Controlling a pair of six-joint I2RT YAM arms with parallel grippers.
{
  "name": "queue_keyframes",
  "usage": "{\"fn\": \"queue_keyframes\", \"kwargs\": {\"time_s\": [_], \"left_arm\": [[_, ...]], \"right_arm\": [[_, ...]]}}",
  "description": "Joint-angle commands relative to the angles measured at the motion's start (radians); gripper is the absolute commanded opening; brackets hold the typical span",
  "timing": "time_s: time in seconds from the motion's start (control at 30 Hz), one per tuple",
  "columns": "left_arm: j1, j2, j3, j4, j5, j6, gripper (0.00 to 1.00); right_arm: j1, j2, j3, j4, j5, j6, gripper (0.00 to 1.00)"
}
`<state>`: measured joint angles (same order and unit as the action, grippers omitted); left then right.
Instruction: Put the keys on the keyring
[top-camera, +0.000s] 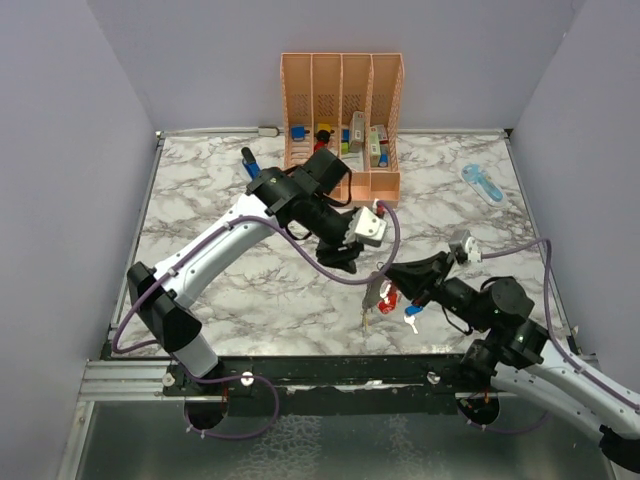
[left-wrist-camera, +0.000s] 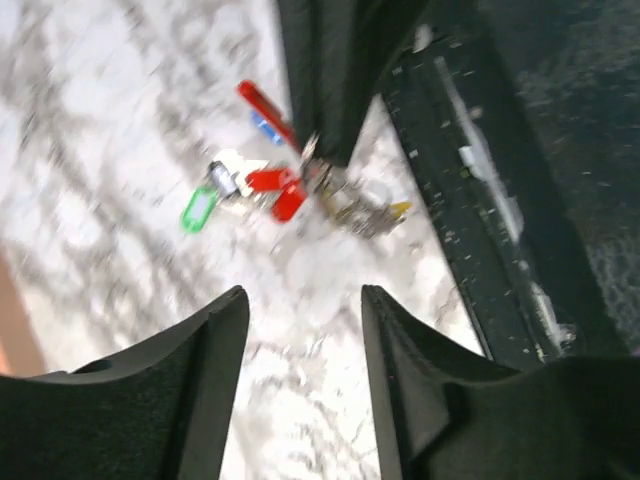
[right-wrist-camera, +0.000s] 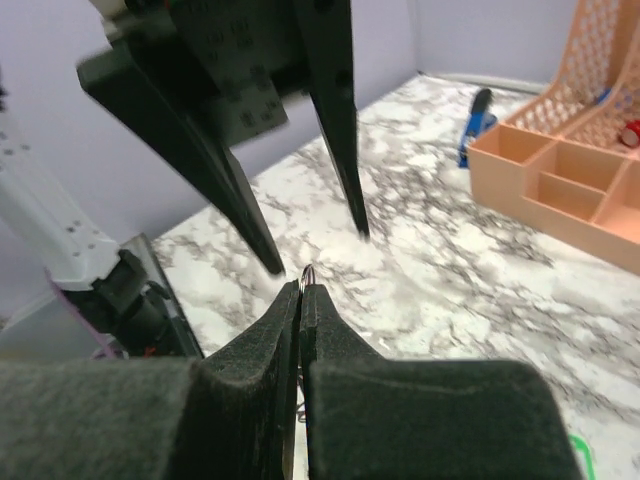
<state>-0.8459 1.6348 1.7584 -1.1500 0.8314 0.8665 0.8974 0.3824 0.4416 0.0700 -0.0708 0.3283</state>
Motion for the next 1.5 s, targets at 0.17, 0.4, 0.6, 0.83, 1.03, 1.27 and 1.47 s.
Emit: {"fn": "queue_keyframes", "kwargs": {"time_s": [0.17,0.4,0.6,0.83,1.03,1.27,1.47], "left_arm": [[0.181,-0.116,-0.04,0.162,-0.281,-0.094,0.63],[0.289,-0.142,-0.035,0.305,-0.418,-0.2,0.64],[0.334,-0.182,-0.071,0.392,-0.543,-0.245,0.64],[0.356,-0.21,-0.146,0.463,-0.603,-0.287,0.63],[0.36,-0.212,-0.191,0.489,-0.601,-0.311,0.63],[0.361,-0.193,-0.19,0.495,-0.569,-0.339,0.63],[0.361,-0.19,-0.198,0.496,-0.567,-0.338,0.63]], "right_arm": [[0.001,0.201,0.11,-0.06,0.341,-0.005,0.02],[0.0,0.587,0.329,-0.01,0.399,-0.088,0.02],[0.0,0.805,0.457,0.084,0.385,-0.035,0.02],[0.0,0.887,0.385,0.107,0.368,0.056,0.02],[0.0,0.826,0.154,0.082,0.374,0.214,0.02],[0.0,0.754,0.047,0.014,0.329,0.288,0.02],[-0.001,0.683,0.016,-0.042,0.273,0.301,0.02]]}}
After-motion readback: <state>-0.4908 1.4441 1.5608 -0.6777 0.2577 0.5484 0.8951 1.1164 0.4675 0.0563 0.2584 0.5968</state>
